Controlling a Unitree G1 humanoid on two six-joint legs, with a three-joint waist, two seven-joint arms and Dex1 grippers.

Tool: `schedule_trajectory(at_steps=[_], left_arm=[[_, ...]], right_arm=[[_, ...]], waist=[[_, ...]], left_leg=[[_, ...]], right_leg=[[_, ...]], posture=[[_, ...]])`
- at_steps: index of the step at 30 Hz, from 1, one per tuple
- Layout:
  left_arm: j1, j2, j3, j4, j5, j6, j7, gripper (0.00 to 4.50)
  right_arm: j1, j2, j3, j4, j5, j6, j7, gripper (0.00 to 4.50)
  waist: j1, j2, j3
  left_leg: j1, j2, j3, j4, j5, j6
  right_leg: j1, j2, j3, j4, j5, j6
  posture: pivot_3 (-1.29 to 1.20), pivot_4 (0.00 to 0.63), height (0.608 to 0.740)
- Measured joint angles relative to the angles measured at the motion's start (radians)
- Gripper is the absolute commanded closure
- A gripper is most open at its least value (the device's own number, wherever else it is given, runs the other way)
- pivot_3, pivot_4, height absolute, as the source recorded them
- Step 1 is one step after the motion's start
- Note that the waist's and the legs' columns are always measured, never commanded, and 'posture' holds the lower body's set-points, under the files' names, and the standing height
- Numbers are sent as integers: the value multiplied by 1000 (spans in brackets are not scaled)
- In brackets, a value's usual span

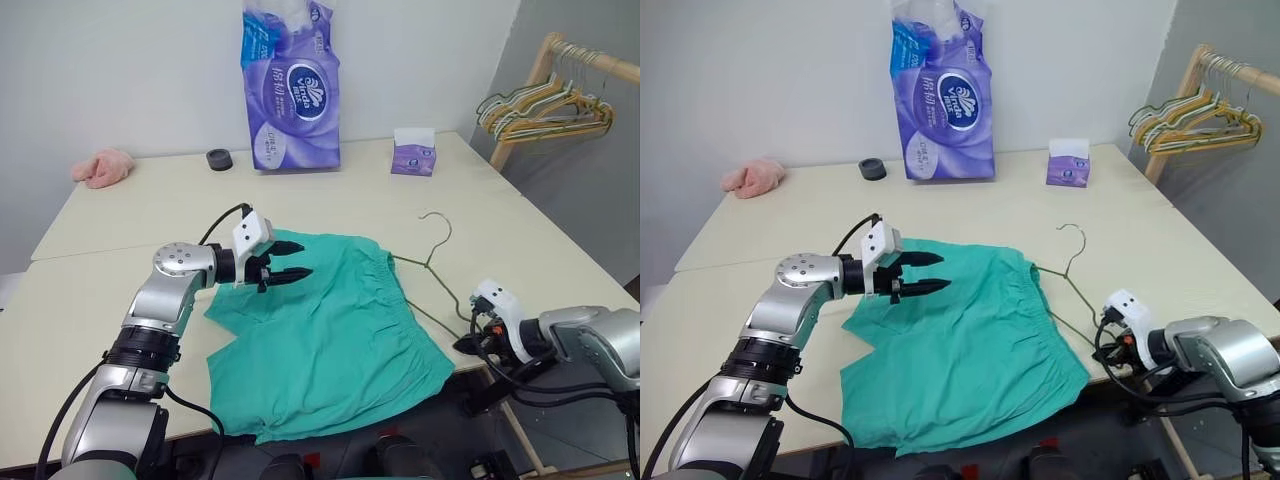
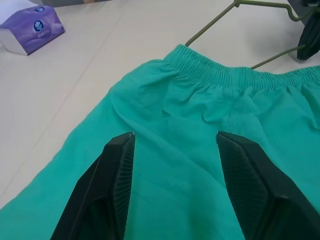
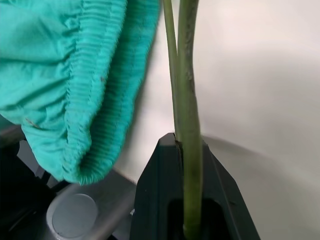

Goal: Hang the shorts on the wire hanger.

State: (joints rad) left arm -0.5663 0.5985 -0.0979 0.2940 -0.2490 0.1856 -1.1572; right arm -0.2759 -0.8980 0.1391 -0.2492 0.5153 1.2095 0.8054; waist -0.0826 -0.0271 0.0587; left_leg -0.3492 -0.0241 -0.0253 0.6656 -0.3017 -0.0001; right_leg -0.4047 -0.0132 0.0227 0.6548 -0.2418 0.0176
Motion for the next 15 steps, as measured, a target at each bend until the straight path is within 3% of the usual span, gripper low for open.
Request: schedule_trajectory(at_steps=[3,7,12,15], left_arm=[[-9,-7,26,-7,-24,47,24,1208],[-62,-33,69,-5,-56,78,58,17],[-120,-30,95,1,-73,85,35,17],[-157,49,20,5,-32,24,-102,17]], right_arm=[[-20,0,-6,-22,-2,-8,-3,4500],[-21,26,-6,-90,-12,-40,-32,4500],[-21,16,32,-161,-58,-100,-49,4500],[-20,-45,109,-207,-132,-198,-36,4500]], waist=[[0,0,0],[1,0,0],[0,0,0],[-3,0,0]], left_leg=[[0,0,-1,0,0,0],[-1,0,-1,0,0,0],[-1,-1,-1,0,0,0],[0,-1,-1,0,0,0]], right_leg=[[0,0,-1,0,0,0],[0,-1,-1,1,0,0],[0,-1,-2,1,0,0],[-1,-1,-2,1,0,1]], posture=[[-128,32,740],[-128,32,740],[-140,30,740],[-143,30,740]])
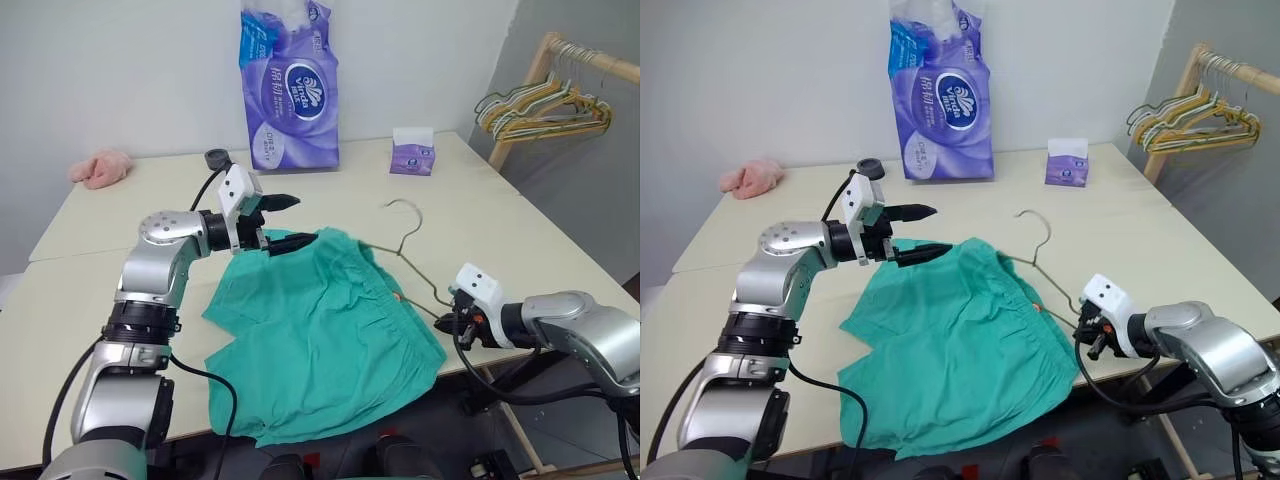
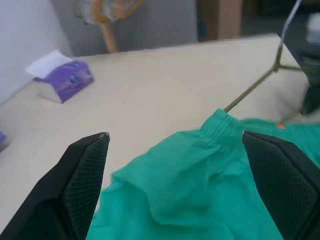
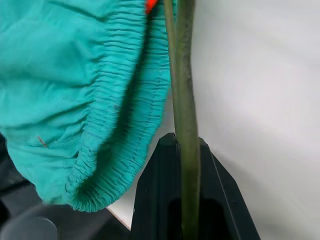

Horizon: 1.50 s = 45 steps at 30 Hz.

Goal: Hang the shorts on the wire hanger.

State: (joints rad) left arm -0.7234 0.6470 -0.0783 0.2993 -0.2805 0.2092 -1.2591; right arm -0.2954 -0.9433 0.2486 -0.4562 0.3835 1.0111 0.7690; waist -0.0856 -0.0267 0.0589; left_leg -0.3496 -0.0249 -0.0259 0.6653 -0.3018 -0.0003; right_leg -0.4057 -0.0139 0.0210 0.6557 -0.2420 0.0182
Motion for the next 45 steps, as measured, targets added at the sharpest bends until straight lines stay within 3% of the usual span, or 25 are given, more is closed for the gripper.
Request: schedule_trajectory(at_steps=[2,10,25,28,40,45], left_arm=[[-12,35,-39,16,42,-71,-63,17],[-68,23,-124,92,114,-250,-200,17],[-39,7,-197,140,168,-329,-315,17],[-32,-2,-198,169,171,-341,-322,604],[-21,-30,-197,204,173,-324,-322,4339],[-11,-38,-197,203,173,-322,-323,4458]], right_arm=[[1,-27,21,-7,-40,-50,14,4500],[-15,-42,83,-54,-123,-154,66,4500],[-86,-16,90,-108,-146,-167,106,4500],[-86,-14,90,-113,-145,-160,113,4500],[-84,-16,87,-131,-146,-141,119,4500],[-77,-19,81,-131,-149,-156,129,4500]], waist=[[-1,0,0],[-1,0,0],[-4,0,0],[-4,0,0],[-5,0,0],[-5,0,0]], left_leg=[[0,0,0,0,0,0],[0,0,0,1,0,0],[-1,0,-1,1,0,0],[-1,0,0,1,0,0],[-1,0,0,2,0,0],[-1,0,-1,2,0,0]], right_leg=[[0,0,0,0,0,1],[0,0,0,0,-1,2],[0,0,0,0,-1,2],[0,0,0,0,-1,2],[0,0,0,0,-1,1],[0,0,0,0,-1,1]], posture=[[-147,30,740],[-158,26,740],[-163,25,740],[-170,24,740],[-181,23,740],[-184,24,740]])
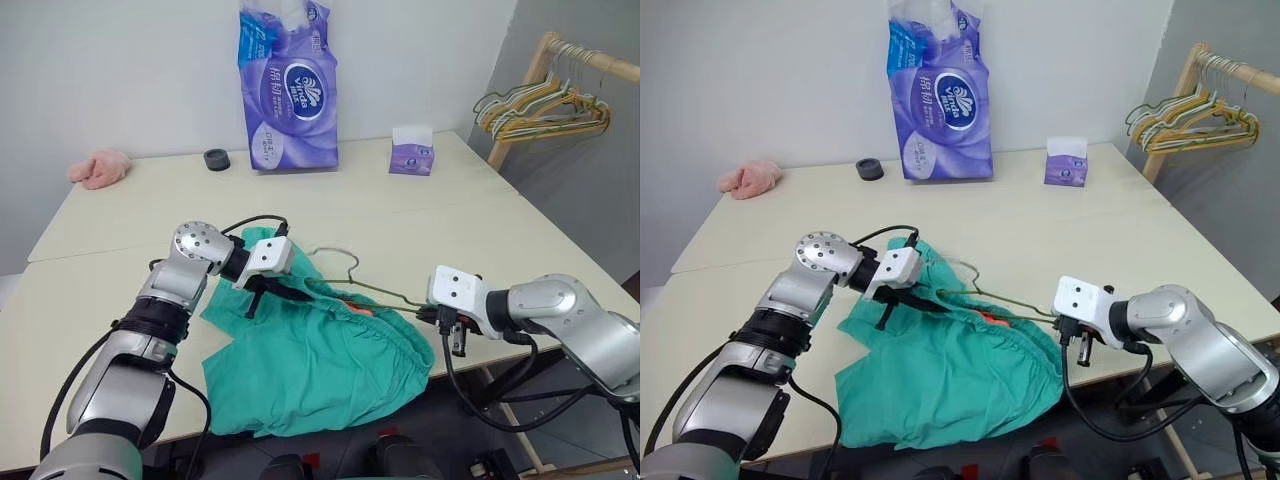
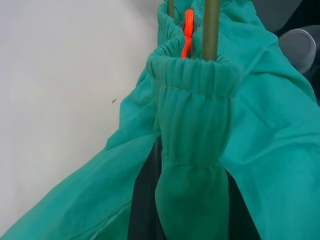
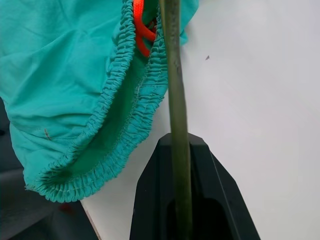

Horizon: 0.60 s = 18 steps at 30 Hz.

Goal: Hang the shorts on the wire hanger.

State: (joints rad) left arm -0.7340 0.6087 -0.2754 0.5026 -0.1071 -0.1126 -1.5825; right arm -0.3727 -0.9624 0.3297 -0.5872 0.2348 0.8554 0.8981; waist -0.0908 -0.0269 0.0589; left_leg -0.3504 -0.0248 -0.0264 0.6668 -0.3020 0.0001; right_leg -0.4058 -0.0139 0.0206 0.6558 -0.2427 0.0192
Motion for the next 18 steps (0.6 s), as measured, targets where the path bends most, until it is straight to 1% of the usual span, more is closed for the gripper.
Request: schedule_trajectory(at_steps=[2,5,7,9,11,12,13,14,18], left_arm=[[4,-1,0,-2,0,2,-1,4458],[12,-8,-1,-9,-1,2,0,4500],[16,-31,-6,-25,-1,3,3,4500],[15,-34,-6,-28,0,4,12,4500],[16,-30,-5,-26,1,5,24,4500],[15,-27,-5,-25,3,6,27,4500],[15,-27,-4,-24,3,7,36,4500],[15,-26,-2,-24,3,10,44,4500],[13,-24,0,-18,5,13,61,4500]], right_arm=[[5,-7,-2,0,-3,-20,14,4500],[12,-9,-15,-6,-6,-84,34,3746],[12,-7,-16,-26,-5,-141,52,3086],[23,-30,-29,-25,-8,-173,69,2406],[61,-79,-74,-1,-12,-189,83,1659],[84,-100,-103,12,-15,-191,83,1364],[126,-114,-150,25,-15,-195,81,967],[170,-124,-194,44,-14,-195,80,670],[329,-115,-344,110,-11,-197,47,670]], waist=[[0,0,0],[0,0,0],[1,0,0],[0,0,0],[2,0,0],[3,0,0],[4,0,0],[6,-1,0],[5,-1,0]], left_leg=[[0,0,0,0,0,0],[0,0,0,0,0,0],[0,0,0,0,0,0],[0,0,0,1,0,0],[0,0,0,1,0,0],[0,0,0,1,0,0],[0,0,0,1,0,0],[-1,0,0,1,0,0],[0,0,1,1,0,0]], right_leg=[[0,0,0,0,0,0],[0,0,0,0,0,0],[0,0,0,0,-1,1],[0,0,0,0,-1,1],[0,0,0,0,0,0],[0,0,0,0,0,0],[0,0,0,0,0,0],[1,0,0,0,0,0],[1,0,0,0,0,0]], posture=[[-184,23,740],[-184,24,740],[-182,25,740],[-179,25,740],[-178,27,740],[-180,32,740],[-180,32,740],[-180,32,740],[-185,39,740]])
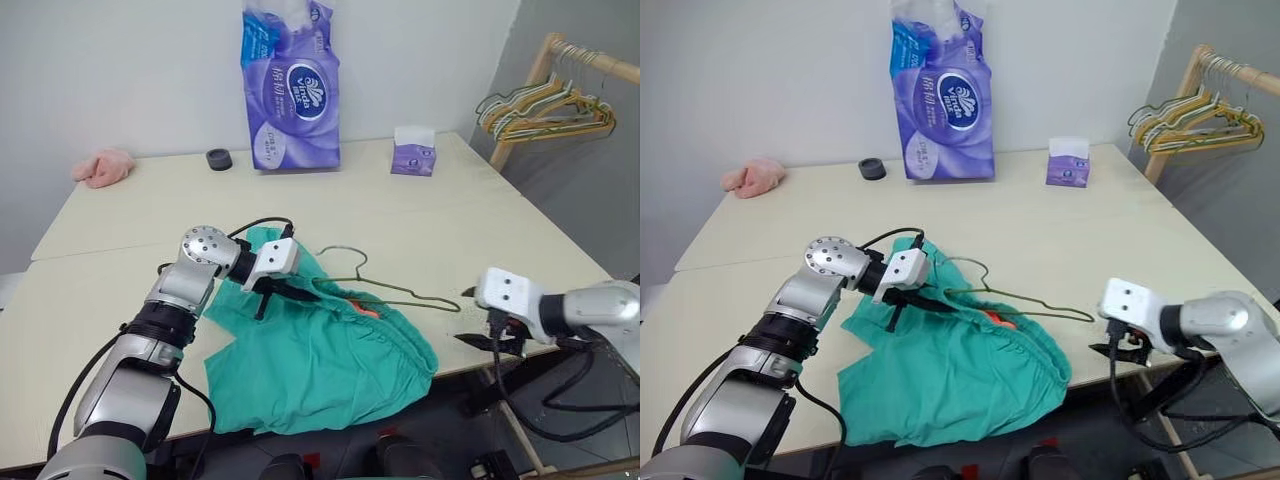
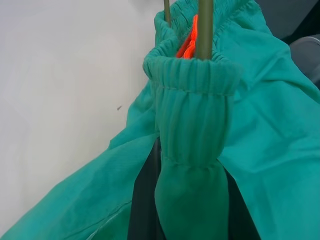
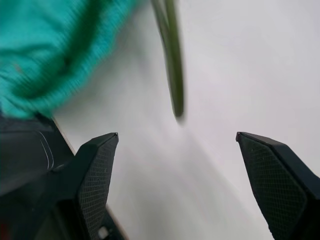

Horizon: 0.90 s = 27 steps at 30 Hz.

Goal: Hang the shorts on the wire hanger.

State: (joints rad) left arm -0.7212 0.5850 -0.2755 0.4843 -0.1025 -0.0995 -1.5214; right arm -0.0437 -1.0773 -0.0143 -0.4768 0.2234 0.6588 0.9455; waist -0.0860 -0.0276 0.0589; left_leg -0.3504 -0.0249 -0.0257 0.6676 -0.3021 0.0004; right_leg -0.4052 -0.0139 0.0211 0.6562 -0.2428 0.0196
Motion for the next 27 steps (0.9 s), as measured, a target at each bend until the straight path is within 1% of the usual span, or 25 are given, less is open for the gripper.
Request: schedule_trajectory(at_steps=[1,2,4,6,7,9,11,13,16,19,24,26,27], left_arm=[[-1,0,1,4,0,-1,7,4500],[-7,-2,4,21,3,-8,19,4500],[-25,-3,7,65,11,-23,48,4500],[-42,3,18,104,15,-39,70,4500],[-47,4,22,114,15,-43,72,4500],[-59,3,24,129,15,-54,73,4500],[-64,3,25,136,15,-61,73,4500],[-65,3,26,140,15,-61,73,4500],[-68,2,26,139,15,-61,73,4500],[-68,3,26,139,15,-60,73,4500],[-68,4,26,135,15,-57,73,4500],[-68,4,26,130,15,-56,73,4500],[-68,4,27,128,15,-55,74,4500]], right_arm=[[34,22,-42,8,1,-5,-17,670],[82,74,-111,13,12,-7,-44,670],[155,170,-203,-4,48,-16,-80,670],[229,259,-249,-58,79,-38,-105,670],[243,279,-253,-81,96,-33,-114,670],[272,344,-268,-161,166,18,-144,670],[295,383,-251,-224,211,71,-177,670],[308,425,-196,-252,231,124,-229,670],[309,462,-129,-274,251,192,-299,670],[323,496,-84,-286,275,242,-356,670],[311,511,-12,-282,300,272,-406,670],[294,516,26,-266,308,277,-421,670],[286,519,40,-255,308,282,-427,838]], waist=[[0,0,0],[0,-1,0],[1,-1,0],[-2,0,0],[-4,0,0],[-5,0,0],[-4,0,0],[-4,0,1],[-3,-9,0],[1,-13,-1],[3,-14,-1],[2,-17,-2],[1,-18,-3]], left_leg=[[0,0,0,0,0,0],[0,0,0,-1,0,0],[0,0,0,-1,0,0],[1,0,0,-1,0,0],[1,0,1,-1,0,0],[2,0,1,-1,0,0],[2,0,1,-1,0,0],[1,0,0,-1,0,0],[1,1,-2,-1,0,0],[-2,1,-6,-1,0,0],[-6,1,-12,-1,0,0],[-6,1,-13,-2,0,0],[-7,1,-13,-2,0,0]], right_leg=[[0,0,0,0,0,0],[0,0,0,0,-1,1],[0,1,0,1,-1,1],[0,1,1,1,-1,1],[0,1,2,1,-1,1],[0,1,2,1,-1,1],[0,1,2,1,-1,1],[0,1,2,1,-1,1],[0,1,0,0,-1,1],[0,1,-4,-3,1,-2],[0,1,-9,-6,2,-4],[0,1,-10,-7,2,-4],[0,1,-11,-7,2,-4]], posture=[[-188,40,740],[-192,43,740],[-196,46,740],[-197,46,740],[-197,46,740],[-196,48,740],[-193,49,740],[-193,49,740],[-186,48,740],[-183,49,740],[-177,48,740],[-177,48,740],[-177,48,740]])
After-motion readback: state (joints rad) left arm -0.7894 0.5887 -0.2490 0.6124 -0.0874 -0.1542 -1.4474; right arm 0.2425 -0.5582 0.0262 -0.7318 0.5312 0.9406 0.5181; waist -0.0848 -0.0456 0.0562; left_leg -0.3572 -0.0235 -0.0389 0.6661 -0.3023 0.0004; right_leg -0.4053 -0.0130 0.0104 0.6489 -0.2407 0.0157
